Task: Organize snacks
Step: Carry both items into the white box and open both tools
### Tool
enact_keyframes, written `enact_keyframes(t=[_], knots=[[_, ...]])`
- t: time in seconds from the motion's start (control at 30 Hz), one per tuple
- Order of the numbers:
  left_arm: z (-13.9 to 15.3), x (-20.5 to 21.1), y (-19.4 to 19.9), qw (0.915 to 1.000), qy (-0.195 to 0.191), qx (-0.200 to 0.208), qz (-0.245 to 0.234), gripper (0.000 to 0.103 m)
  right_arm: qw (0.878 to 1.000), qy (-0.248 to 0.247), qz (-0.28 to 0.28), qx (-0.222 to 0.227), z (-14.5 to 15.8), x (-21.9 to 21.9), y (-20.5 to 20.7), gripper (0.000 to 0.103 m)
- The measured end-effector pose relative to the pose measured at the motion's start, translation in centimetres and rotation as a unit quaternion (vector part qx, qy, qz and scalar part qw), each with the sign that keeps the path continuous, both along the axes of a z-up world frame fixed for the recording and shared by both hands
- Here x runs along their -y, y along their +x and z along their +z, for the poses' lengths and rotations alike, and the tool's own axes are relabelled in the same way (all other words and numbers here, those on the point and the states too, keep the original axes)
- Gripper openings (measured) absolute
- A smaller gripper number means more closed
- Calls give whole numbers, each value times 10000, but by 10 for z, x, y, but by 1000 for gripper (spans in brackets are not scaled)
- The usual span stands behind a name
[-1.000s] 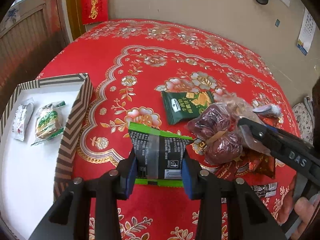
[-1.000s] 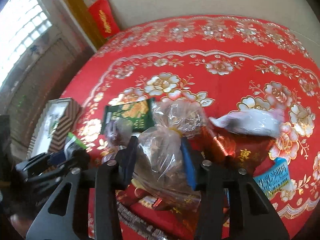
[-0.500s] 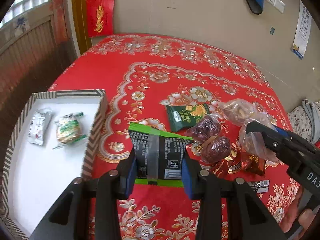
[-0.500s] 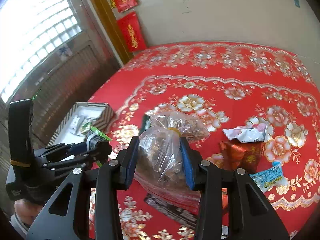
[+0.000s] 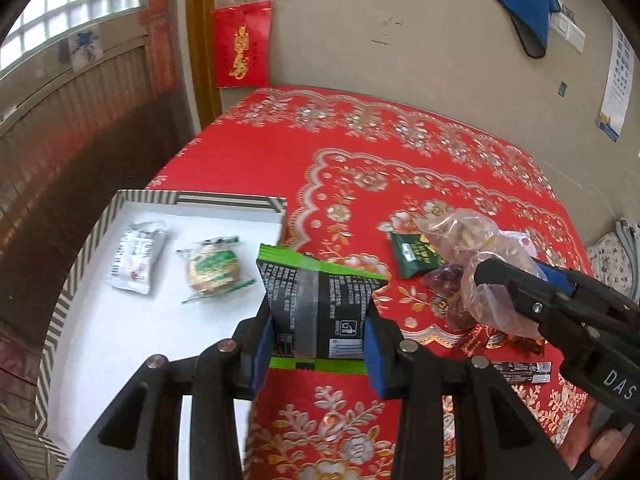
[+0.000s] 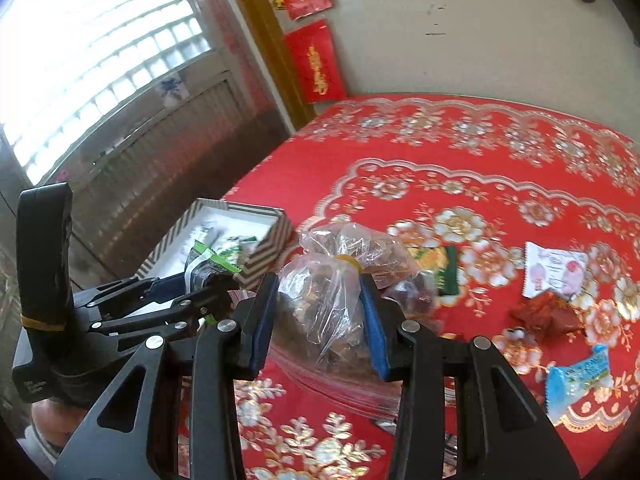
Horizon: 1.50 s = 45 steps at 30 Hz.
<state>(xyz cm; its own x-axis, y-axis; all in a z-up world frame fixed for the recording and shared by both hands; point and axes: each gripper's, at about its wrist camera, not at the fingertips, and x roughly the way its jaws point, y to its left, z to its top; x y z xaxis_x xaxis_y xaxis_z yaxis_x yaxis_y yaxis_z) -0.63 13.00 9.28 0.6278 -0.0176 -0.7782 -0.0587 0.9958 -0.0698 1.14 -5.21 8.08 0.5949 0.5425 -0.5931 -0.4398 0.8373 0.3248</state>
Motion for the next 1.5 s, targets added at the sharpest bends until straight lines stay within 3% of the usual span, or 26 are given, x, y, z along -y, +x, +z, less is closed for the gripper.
enact_keyframes(t=[0.53,1.5], knots=[[8,-62,-16,9987,27,124,503,41,9988,26,484,104,13,-60,-5,39],[-23,-154,-19,9920,43,-98,1258,41,9927,-240,1180,-59,-1,-167,12,39]])
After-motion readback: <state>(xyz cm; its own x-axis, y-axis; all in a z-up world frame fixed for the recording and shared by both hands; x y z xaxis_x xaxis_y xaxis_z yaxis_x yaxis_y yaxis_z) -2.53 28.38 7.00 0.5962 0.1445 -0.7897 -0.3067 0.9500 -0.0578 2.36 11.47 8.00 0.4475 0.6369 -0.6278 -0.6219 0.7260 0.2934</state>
